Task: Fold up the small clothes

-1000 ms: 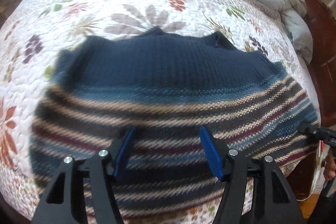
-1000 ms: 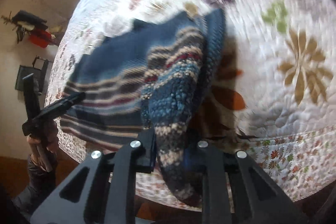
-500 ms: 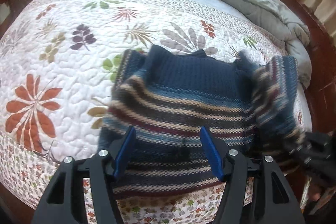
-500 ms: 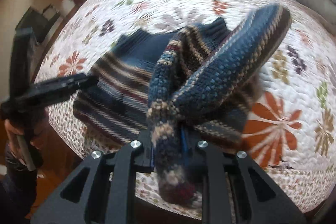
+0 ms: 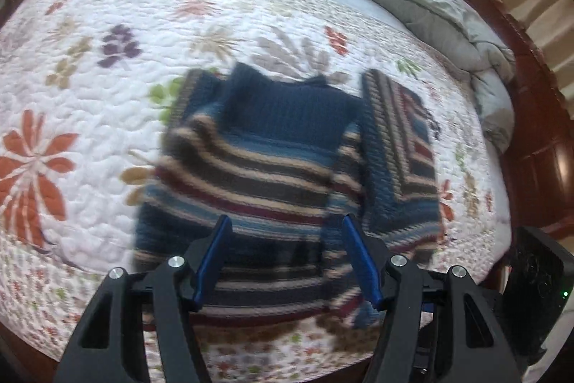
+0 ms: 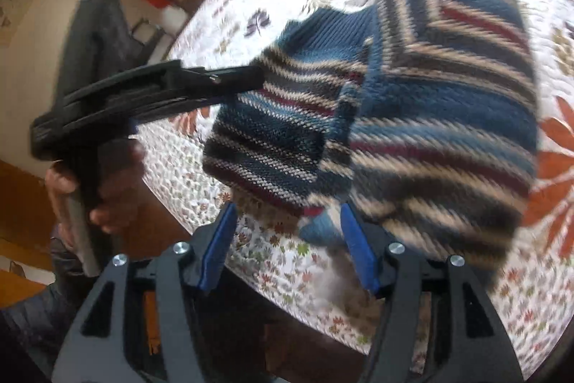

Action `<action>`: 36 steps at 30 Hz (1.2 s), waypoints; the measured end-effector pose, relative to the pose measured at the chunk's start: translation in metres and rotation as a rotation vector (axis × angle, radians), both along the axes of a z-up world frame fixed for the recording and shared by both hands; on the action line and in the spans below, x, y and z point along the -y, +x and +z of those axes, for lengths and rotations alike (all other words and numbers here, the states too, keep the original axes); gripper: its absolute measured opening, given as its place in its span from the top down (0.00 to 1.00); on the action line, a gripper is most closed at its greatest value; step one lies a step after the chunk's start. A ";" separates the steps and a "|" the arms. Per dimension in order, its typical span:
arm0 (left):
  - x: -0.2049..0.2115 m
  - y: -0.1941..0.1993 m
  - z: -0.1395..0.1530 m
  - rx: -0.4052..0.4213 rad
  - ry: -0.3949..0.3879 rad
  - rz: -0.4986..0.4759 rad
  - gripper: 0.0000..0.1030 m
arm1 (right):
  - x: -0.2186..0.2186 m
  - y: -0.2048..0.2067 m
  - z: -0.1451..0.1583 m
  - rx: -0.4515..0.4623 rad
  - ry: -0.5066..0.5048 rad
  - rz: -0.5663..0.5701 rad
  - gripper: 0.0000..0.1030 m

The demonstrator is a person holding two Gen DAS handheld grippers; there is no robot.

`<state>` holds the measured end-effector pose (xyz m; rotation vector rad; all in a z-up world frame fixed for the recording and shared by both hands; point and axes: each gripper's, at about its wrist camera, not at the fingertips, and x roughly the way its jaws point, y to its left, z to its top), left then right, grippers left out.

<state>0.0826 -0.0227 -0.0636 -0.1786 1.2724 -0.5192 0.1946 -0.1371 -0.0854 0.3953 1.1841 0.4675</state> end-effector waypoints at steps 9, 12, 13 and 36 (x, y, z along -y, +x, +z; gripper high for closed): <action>0.074 0.007 -0.017 -0.055 0.019 -0.092 0.38 | 0.054 -0.042 0.019 0.041 -0.080 -0.144 0.41; 0.077 0.009 -0.027 -0.061 0.059 -0.051 0.38 | 0.063 -0.048 0.013 0.044 -0.082 -0.174 0.41; 0.077 0.007 -0.027 -0.063 0.043 -0.046 0.38 | 0.065 -0.050 0.011 0.047 -0.087 -0.184 0.41; 0.111 -0.007 -0.025 -0.147 -0.096 -0.060 0.86 | 0.092 -0.069 0.002 0.072 -0.001 -0.262 0.41</action>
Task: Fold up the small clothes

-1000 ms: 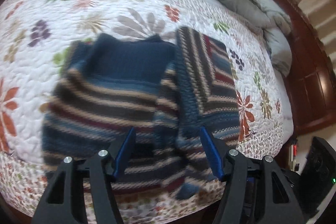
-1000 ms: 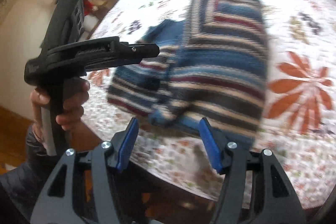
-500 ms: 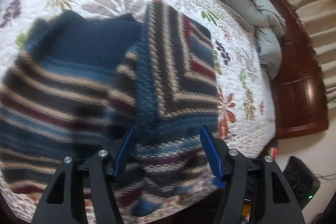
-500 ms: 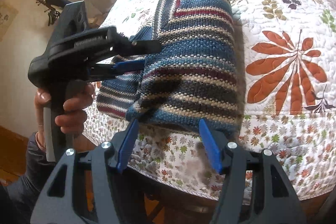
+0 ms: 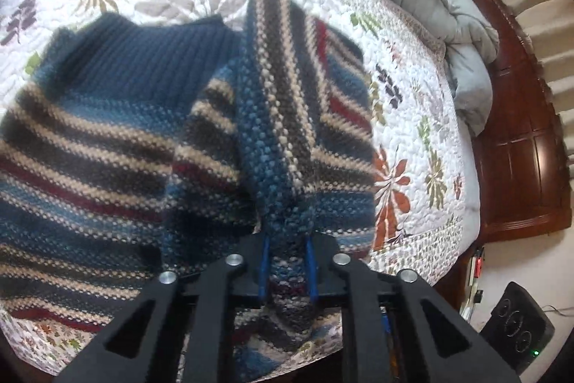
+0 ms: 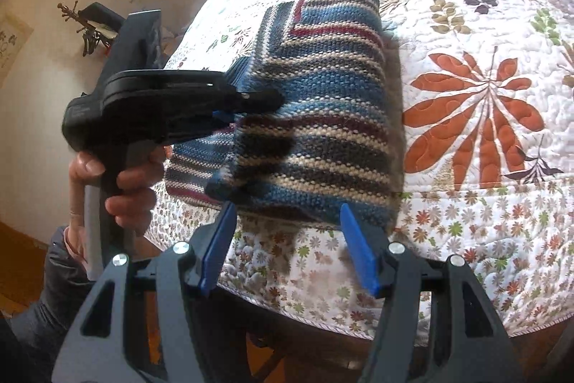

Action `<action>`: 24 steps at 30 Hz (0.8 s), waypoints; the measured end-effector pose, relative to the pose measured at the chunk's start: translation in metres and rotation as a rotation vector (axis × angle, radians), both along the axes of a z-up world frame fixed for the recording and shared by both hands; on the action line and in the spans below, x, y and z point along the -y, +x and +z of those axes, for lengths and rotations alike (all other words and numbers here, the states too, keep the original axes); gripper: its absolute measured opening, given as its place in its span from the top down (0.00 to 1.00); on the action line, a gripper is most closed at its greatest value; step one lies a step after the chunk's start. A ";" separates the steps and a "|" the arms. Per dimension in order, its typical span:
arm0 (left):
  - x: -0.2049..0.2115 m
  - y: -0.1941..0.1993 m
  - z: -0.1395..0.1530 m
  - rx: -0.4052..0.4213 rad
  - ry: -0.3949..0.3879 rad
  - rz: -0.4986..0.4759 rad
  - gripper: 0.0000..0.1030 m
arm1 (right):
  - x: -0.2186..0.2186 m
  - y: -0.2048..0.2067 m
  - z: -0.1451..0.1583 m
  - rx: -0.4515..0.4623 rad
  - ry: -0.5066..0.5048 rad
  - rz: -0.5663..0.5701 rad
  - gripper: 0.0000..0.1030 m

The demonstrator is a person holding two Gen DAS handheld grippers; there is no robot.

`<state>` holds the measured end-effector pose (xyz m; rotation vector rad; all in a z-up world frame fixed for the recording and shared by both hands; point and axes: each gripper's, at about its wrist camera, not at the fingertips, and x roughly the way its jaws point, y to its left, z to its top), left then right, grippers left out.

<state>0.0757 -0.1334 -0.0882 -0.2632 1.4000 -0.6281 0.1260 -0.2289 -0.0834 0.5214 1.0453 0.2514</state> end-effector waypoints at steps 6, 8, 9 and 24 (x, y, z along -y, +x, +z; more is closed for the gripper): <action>-0.024 0.000 0.037 0.089 -0.008 0.016 0.87 | 0.003 -0.003 0.003 0.007 -0.016 -0.003 0.41; -0.037 0.001 0.050 0.115 -0.012 0.020 0.87 | 0.002 -0.002 0.004 0.011 -0.016 -0.002 0.41; -0.045 0.001 0.058 0.137 -0.011 0.023 0.87 | 0.002 -0.001 0.004 0.012 -0.014 0.001 0.41; -0.170 0.027 0.054 0.141 0.026 0.152 0.86 | -0.046 0.026 0.001 0.000 -0.012 0.092 0.41</action>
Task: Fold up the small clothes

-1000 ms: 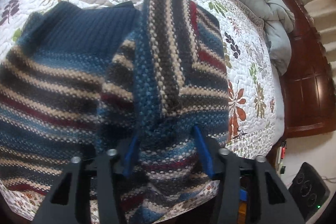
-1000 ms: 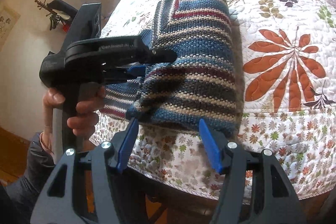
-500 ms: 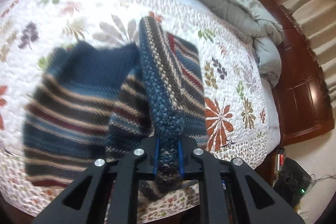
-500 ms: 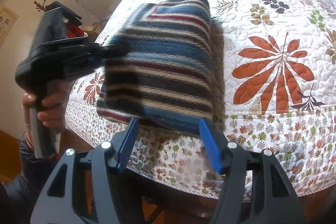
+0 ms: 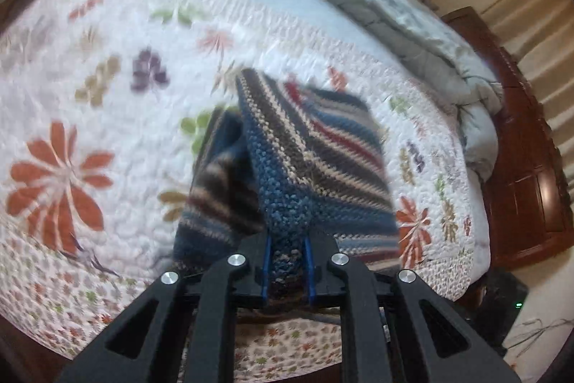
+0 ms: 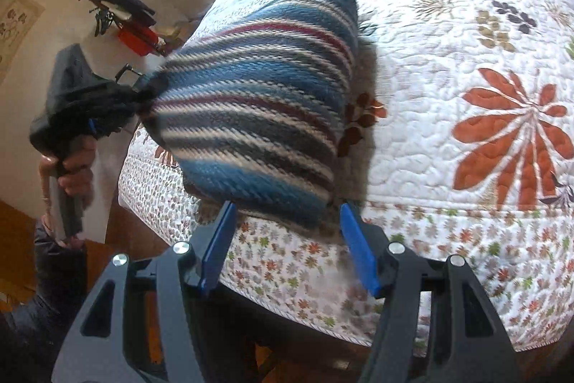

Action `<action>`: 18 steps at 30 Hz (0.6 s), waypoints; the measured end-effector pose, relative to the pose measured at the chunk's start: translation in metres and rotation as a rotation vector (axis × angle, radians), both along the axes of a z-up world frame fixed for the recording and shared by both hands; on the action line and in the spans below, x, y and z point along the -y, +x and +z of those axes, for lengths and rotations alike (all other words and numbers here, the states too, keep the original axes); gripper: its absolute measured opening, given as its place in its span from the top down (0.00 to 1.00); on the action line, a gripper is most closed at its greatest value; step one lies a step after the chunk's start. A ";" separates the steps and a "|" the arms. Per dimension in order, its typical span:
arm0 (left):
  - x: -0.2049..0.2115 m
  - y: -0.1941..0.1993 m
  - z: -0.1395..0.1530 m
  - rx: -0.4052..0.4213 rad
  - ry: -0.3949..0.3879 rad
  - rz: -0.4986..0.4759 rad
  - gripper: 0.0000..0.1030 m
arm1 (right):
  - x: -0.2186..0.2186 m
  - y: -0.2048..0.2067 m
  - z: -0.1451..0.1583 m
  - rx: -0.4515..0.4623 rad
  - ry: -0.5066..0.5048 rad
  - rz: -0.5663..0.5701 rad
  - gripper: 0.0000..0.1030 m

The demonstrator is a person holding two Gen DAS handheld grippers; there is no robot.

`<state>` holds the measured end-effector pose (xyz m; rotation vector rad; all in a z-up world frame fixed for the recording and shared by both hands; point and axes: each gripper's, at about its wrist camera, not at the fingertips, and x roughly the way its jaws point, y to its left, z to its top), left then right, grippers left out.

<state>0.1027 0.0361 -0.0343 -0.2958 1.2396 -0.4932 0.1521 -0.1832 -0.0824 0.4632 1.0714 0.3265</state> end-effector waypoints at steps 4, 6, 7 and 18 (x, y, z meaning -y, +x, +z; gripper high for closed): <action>0.020 -0.002 -0.040 -0.070 -0.008 -0.038 0.85 | -0.015 0.009 -0.001 -0.002 -0.063 0.009 0.41; 0.035 -0.007 -0.046 -0.077 -0.026 -0.071 0.83 | -0.019 0.008 0.001 -0.001 -0.083 0.011 0.41; 0.044 -0.010 -0.046 -0.071 -0.032 -0.100 0.82 | -0.019 0.008 0.002 0.001 -0.086 0.013 0.41; 0.039 -0.014 0.000 0.040 -0.048 -0.111 0.50 | -0.025 0.030 0.023 0.053 -0.001 0.048 0.41</action>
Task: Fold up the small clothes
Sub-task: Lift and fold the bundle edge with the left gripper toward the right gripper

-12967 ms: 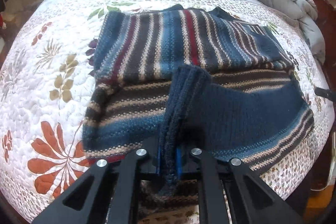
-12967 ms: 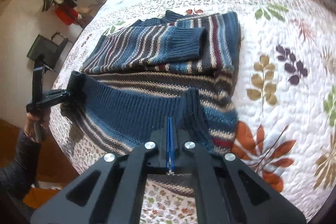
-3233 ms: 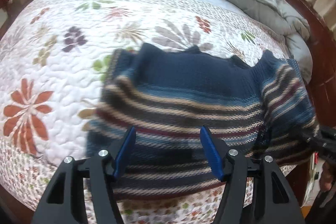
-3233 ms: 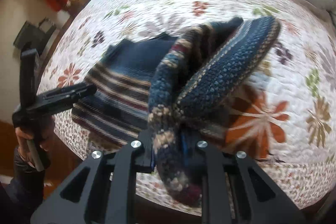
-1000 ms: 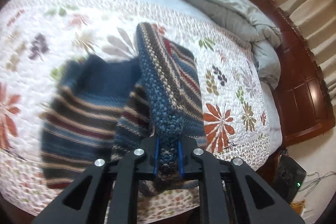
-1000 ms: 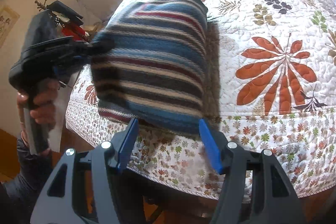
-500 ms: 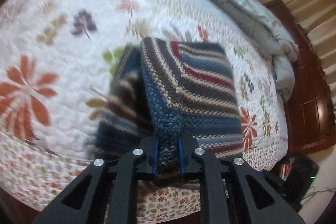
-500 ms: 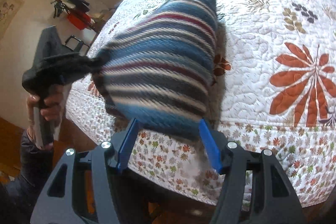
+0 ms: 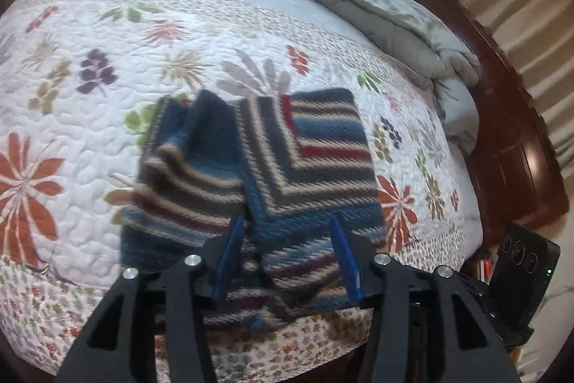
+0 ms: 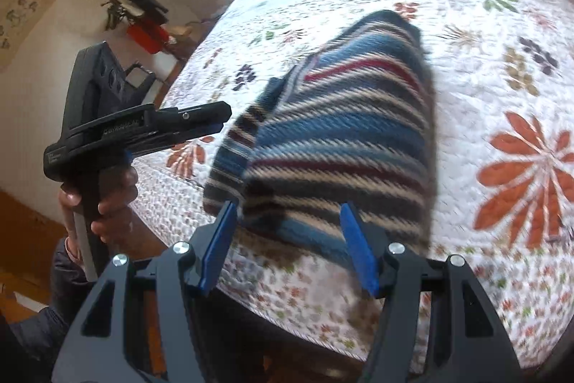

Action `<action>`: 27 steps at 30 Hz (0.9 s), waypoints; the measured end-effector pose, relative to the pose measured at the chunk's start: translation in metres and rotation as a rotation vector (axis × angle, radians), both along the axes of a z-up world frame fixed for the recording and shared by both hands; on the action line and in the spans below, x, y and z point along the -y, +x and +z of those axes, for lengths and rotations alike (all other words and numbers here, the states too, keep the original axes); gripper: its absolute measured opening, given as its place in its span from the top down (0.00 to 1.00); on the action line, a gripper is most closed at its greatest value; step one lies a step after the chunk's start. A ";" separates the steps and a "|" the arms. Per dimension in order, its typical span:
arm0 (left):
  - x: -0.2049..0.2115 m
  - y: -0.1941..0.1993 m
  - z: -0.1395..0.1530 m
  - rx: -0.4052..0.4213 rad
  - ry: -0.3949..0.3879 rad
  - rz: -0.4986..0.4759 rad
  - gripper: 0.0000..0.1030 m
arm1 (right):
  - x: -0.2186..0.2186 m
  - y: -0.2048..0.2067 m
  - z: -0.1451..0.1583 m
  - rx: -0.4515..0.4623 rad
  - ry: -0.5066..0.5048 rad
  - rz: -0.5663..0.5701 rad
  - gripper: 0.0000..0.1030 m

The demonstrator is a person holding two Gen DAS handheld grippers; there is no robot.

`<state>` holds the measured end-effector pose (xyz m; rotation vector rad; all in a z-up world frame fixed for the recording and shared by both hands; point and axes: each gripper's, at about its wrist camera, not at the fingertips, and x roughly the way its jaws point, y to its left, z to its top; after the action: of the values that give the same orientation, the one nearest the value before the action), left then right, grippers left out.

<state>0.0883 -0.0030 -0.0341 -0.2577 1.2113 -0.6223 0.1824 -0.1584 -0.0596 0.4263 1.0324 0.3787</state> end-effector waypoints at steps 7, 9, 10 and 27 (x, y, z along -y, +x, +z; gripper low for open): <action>-0.007 0.016 -0.030 -0.085 0.002 0.021 0.50 | -0.003 0.032 -0.053 -0.232 -0.094 -0.022 0.44; -0.005 0.023 -0.044 -0.121 -0.013 0.021 0.50 | -0.002 0.031 -0.067 -0.254 -0.102 -0.025 0.44; -0.002 0.026 -0.050 -0.132 -0.011 0.018 0.50 | -0.002 0.029 -0.069 -0.246 -0.099 -0.023 0.44; 0.027 0.040 -0.070 -0.135 -0.001 -0.007 0.49 | 0.009 0.010 -0.031 -0.106 -0.089 0.019 0.39</action>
<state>0.1284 -0.0299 -0.1037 -0.3003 1.3423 -0.6191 0.1929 -0.1674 -0.0903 0.3593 1.1528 0.3286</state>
